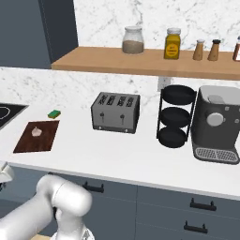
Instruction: Place the appropriate cutting tool for cutting the garlic skin on the cutting board.
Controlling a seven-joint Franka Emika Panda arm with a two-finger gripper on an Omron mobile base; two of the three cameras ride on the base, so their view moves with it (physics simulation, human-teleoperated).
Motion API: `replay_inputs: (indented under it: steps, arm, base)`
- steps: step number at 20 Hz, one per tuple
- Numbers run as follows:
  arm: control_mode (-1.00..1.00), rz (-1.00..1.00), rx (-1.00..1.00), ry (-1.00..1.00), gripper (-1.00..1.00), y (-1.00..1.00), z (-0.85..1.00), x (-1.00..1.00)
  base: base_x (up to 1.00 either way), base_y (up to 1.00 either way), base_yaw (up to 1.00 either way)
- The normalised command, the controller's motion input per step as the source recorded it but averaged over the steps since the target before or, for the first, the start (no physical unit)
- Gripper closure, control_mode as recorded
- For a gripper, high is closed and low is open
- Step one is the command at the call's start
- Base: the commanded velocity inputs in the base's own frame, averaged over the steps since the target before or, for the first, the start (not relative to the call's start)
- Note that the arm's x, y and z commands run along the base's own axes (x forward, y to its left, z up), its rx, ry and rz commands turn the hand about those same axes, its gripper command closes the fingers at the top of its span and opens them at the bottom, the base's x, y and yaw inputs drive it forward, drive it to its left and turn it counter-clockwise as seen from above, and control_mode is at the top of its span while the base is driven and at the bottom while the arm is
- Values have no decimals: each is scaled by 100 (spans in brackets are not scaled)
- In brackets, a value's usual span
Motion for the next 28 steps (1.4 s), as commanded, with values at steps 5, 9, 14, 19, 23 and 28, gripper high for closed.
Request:
replay_inputs:
  steps: [5, 9, 14, 19, 23, 28]
  arm:
    - [-100, 0, 0, 2, 100, 0, 92, -50]
    - [-100, 0, 0, 11, 100, 0, 89, -64]
    - [-100, 0, 0, 11, 100, -14, 77, -84]
    - [-100, 0, 0, 4, 100, -22, 92, -64]
    - [-100, 0, 0, 0, 100, -45, 90, -21]
    - [-100, 0, 0, -3, 100, -69, 32, 35]
  base:
    - [0, 0, 0]
    - [0, 0, 0]
    - [0, 0, 0]
    - [0, 0, 0]
    - [0, 0, 0]
    - [0, 0, 0]
